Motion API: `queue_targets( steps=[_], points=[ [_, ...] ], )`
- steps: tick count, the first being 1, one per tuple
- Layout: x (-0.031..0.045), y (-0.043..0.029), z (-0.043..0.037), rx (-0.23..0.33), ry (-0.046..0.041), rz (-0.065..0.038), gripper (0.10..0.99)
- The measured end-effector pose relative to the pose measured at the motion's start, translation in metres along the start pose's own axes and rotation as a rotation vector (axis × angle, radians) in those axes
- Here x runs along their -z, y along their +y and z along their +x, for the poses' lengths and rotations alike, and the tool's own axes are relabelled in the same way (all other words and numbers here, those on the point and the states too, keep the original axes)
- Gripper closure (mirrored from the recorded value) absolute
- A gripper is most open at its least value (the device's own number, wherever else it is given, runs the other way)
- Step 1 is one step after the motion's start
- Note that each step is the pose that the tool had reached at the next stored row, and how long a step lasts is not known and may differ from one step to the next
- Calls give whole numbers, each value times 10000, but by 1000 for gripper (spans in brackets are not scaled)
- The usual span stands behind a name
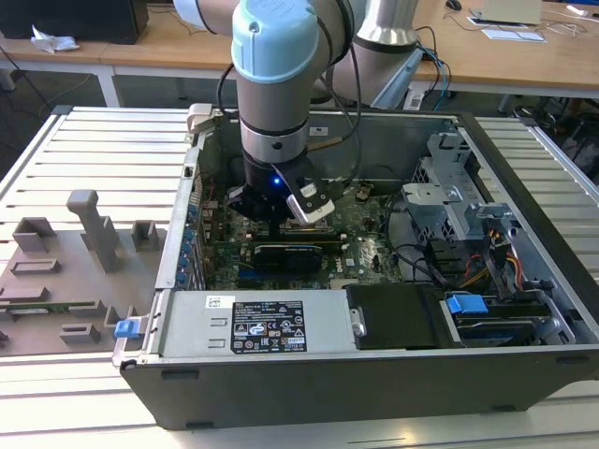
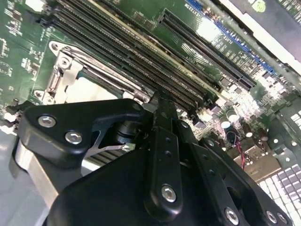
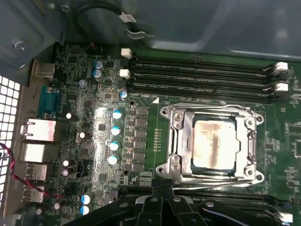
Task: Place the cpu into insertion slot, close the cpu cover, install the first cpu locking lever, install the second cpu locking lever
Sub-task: 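Install the second cpu locking lever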
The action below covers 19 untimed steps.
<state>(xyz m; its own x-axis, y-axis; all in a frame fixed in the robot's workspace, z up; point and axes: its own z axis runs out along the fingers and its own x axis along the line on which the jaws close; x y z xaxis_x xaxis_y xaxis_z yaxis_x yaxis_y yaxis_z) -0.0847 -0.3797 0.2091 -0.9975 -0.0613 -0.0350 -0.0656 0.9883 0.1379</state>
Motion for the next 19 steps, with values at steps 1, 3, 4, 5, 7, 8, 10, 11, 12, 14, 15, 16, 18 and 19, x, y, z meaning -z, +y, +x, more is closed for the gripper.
queue_targets(
  steps=[1, 3, 4, 5, 7, 8, 10, 11, 12, 14, 15, 16, 18, 19],
  points=[
    [-8, -1, 1, 21, -2, -66, 980],
    [-24, -2, 1, 81, 0, -170, 980],
    [-48, -5, 3, 150, 7, -222, 980],
    [-58, -8, 3, 186, 14, -239, 980],
    [-74, -8, 4, 281, 22, -362, 980],
    [-78, -1, 3, 330, 14, -455, 980],
    [-91, 6, 3, 412, 21, -571, 980],
    [-101, 7, 3, 437, 26, -579, 980],
    [-120, 7, 4, 494, 37, -611, 980],
    [-115, -18, 8, 548, -18, -623, 980],
    [-86, -17, 8, 572, -31, -638, 980],
    [-17, -7, 5, 584, -28, -639, 980],
    [28, 0, 0, 587, -26, -638, 980],
    [27, 11, -29, 586, -24, -631, 980]
  ],
)
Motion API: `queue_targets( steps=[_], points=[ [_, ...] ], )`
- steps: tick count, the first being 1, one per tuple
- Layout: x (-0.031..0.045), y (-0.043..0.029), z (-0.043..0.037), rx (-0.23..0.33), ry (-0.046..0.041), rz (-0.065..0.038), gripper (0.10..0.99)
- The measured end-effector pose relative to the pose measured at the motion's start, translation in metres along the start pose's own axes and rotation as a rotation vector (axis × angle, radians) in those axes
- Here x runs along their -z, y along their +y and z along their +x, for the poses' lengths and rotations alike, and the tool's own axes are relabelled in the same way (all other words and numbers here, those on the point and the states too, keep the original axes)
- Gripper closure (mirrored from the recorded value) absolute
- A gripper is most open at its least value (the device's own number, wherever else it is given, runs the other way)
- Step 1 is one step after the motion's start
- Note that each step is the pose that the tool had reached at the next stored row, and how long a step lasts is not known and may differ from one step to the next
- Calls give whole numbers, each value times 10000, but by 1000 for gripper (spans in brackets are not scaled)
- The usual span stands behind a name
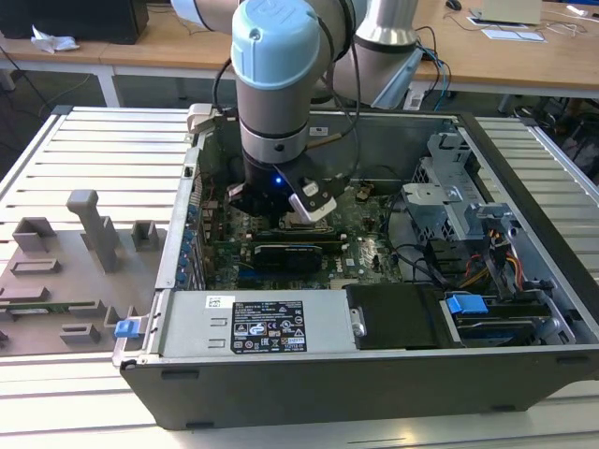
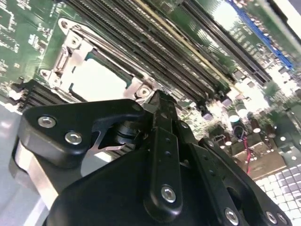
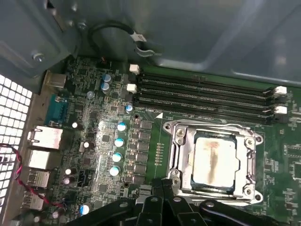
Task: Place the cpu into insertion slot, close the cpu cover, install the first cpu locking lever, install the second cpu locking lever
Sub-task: 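Install the second cpu locking lever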
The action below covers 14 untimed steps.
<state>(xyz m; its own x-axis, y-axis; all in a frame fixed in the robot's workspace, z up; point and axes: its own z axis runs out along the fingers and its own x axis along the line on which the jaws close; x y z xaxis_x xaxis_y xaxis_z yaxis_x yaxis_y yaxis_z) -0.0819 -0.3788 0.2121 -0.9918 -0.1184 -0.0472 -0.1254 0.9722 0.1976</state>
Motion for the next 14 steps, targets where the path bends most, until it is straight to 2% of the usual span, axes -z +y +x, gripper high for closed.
queue_targets(
  steps=[2, 3, 5, 6, 7, 8, 10, 12, 14],
  points=[
    [-11, 36, -99, -7, 32, 45, 980],
    [-23, 65, -191, -11, 70, 64, 980],
    [-50, 101, -357, -36, 196, 61, 980],
    [-69, 121, -502, -56, 294, 51, 980],
    [-74, 131, -547, -62, 318, 64, 980],
    [-75, 136, -564, -62, 328, 98, 980],
    [-74, 142, -581, -62, 353, 280, 980],
    [-58, 147, -583, -60, 369, 416, 980],
    [-42, 151, -584, -59, 379, 483, 980]
  ],
)
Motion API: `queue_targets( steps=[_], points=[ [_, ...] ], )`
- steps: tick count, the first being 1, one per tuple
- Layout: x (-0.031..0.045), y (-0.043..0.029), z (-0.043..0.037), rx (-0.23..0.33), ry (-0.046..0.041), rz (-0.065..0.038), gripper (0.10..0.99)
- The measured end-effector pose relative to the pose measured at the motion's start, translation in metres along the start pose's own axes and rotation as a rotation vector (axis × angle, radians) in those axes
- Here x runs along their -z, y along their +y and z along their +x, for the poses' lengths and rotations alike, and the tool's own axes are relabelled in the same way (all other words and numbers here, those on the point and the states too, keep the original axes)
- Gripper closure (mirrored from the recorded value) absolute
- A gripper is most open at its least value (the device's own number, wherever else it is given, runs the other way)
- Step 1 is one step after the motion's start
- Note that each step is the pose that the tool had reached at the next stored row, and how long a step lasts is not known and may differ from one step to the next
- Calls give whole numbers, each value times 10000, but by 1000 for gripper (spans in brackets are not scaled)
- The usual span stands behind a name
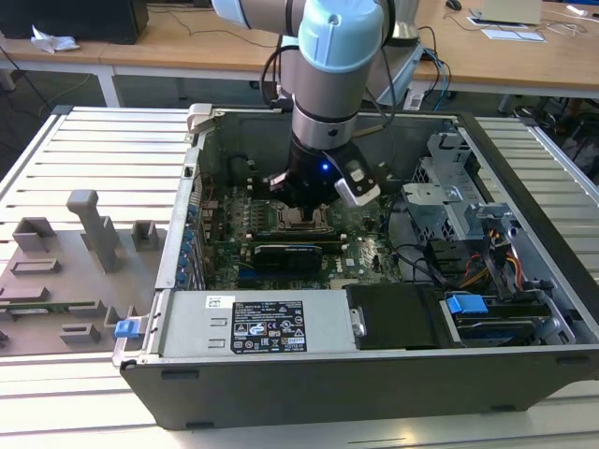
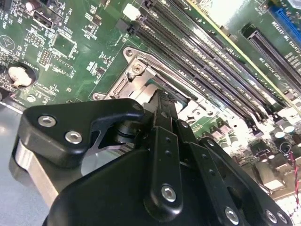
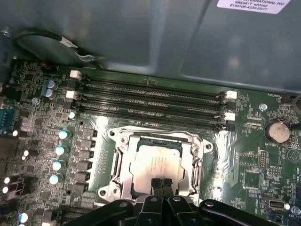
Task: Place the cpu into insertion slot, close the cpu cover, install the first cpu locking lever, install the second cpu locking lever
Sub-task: 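Install the second cpu locking lever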
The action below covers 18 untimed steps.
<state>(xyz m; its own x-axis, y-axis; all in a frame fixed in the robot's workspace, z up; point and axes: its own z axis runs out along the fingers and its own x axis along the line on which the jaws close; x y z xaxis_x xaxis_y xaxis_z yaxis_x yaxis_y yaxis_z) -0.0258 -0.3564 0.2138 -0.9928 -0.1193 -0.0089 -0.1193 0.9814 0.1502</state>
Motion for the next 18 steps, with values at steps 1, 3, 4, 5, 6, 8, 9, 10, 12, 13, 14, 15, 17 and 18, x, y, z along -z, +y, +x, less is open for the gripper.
queue_targets(
  steps=[1, 3, 4, 5, 6, 8, 9, 10, 12, 13, 14, 15, 17, 18],
  points=[
    [7, 2, 0, -1, 2, 21, 980],
    [33, 8, -1, -3, 10, 99, 980],
    [46, 10, -2, -2, 14, 126, 980],
    [63, 13, -3, -2, 18, 153, 980],
    [70, 15, -4, -2, 19, 166, 980],
    [84, 17, -5, -3, 20, 184, 980],
    [89, 18, -5, -3, 22, 192, 980],
    [95, 19, -5, -3, 23, 200, 980],
    [117, 23, -8, -6, 26, 238, 980],
    [128, 26, -11, -4, 30, 264, 980],
    [145, 32, -14, -2, 35, 303, 980],
    [155, 36, -16, -2, 38, 326, 980],
    [184, 46, -18, -5, 45, 385, 980],
    [200, 51, -19, -6, 48, 415, 980]
  ],
)
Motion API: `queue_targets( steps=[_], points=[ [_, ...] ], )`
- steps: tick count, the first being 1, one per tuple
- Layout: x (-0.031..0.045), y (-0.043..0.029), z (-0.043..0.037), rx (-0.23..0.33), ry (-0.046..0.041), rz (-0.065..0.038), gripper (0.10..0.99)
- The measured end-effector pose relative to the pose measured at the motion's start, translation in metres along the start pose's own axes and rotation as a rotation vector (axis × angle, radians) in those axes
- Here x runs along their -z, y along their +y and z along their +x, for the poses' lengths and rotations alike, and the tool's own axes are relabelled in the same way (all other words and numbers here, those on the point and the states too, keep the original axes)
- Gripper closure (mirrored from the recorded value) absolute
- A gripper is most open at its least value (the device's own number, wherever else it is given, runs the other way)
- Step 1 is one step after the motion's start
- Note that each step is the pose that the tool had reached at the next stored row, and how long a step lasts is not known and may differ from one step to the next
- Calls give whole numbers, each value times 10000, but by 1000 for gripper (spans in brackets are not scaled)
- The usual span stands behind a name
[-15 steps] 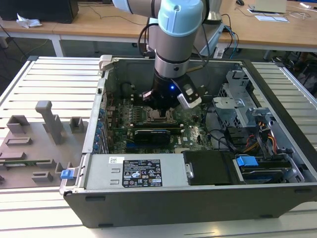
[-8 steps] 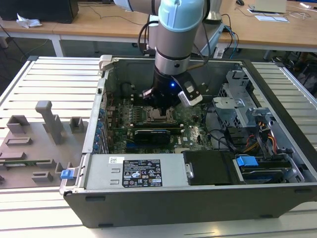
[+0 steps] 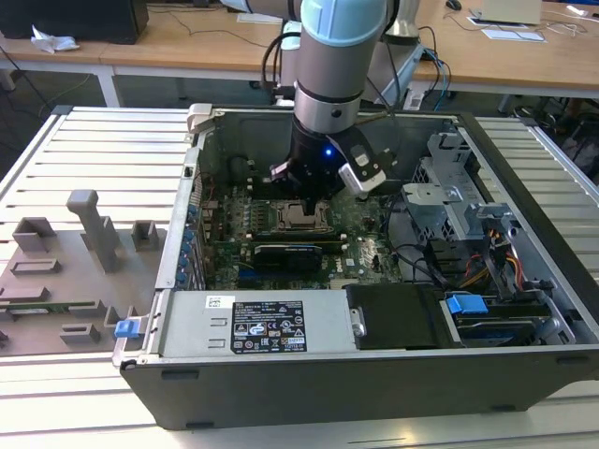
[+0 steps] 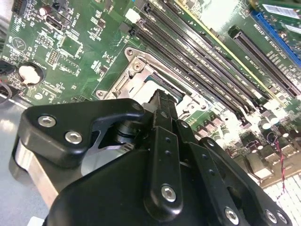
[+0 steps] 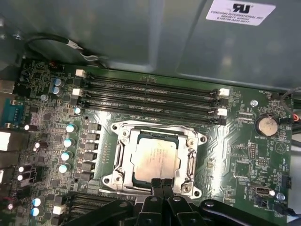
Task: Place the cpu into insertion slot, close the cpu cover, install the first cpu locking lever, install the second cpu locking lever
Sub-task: 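Install the second cpu locking lever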
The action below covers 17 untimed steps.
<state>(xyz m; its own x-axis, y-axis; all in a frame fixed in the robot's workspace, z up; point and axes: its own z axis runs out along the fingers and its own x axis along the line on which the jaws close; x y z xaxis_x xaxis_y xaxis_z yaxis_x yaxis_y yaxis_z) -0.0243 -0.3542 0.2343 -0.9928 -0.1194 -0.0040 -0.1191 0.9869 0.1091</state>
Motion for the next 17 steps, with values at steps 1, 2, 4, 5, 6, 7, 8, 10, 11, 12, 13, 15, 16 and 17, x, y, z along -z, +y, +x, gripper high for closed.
queue_targets(
  steps=[1, 2, 4, 5, 6, 7, 8, 10, 11, 12, 13, 15, 16, 17],
  points=[
    [24, 6, -1, -1, 5, 44, 980],
    [55, 13, -3, -1, 12, 97, 980],
    [105, 26, -4, -2, 22, 183, 980],
    [148, 36, -5, -2, 31, 252, 980],
    [170, 41, -6, -2, 35, 288, 980],
    [189, 45, -6, -2, 38, 316, 980],
    [212, 49, -7, -1, 42, 347, 980],
    [231, 51, -7, -1, 44, 356, 980],
    [234, 52, -7, -3, 41, 355, 980],
    [235, 52, -7, -3, 42, 354, 980],
    [236, 52, -7, -3, 43, 356, 980],
    [237, 52, -7, -3, 43, 356, 980],
    [237, 52, -7, -3, 42, 356, 980],
    [237, 52, -7, -3, 43, 357, 980]
  ],
)
